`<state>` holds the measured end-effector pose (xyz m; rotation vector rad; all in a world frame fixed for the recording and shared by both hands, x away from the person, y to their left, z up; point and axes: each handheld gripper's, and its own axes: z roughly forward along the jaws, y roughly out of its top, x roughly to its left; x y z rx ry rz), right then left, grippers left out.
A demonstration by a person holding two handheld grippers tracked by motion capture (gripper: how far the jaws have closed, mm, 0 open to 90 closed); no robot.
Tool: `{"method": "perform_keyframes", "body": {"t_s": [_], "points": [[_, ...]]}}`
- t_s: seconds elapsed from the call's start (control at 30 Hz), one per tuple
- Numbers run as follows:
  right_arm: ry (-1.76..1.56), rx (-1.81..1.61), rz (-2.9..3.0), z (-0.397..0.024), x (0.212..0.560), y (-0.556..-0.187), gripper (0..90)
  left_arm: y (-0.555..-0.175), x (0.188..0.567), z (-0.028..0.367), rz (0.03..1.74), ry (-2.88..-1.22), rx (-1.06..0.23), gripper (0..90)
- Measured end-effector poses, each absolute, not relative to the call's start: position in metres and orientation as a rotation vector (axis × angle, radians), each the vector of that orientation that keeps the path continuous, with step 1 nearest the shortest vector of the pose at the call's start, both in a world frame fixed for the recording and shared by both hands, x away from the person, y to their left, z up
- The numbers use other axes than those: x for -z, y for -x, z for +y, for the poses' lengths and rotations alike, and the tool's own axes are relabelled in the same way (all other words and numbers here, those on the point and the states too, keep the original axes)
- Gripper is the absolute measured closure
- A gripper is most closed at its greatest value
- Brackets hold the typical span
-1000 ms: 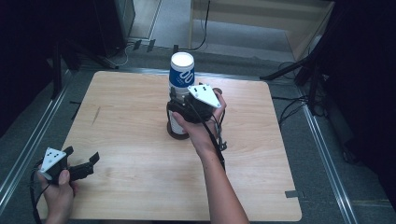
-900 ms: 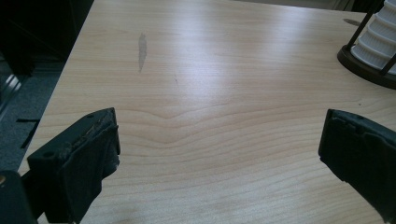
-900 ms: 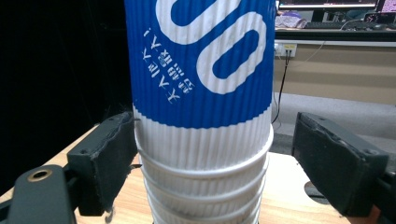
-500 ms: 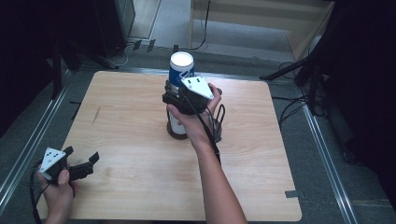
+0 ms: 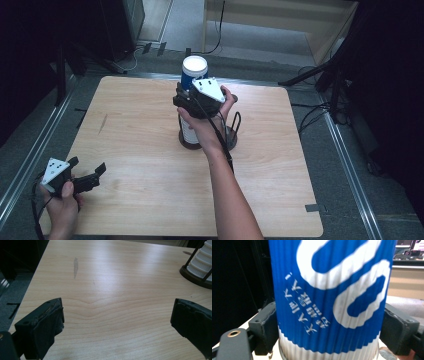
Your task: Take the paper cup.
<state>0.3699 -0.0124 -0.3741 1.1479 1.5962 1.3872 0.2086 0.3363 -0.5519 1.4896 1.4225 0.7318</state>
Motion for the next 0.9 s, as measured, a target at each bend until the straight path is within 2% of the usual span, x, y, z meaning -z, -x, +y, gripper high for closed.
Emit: {"method": "perform_keyframes", "body": {"t_s": [0.33,0.9], "points": [[-1.142,-1.405,1.61,-0.014,0.372,-0.37,17.6,-0.209,0.552,0.337,1.422,-1.49,-0.73,0.0],[-1.125,-1.456,1.563,-0.018,0.347,-0.369,19.8,-0.209,0.552,0.336,1.419,-1.491,-0.733,0.0]]}}
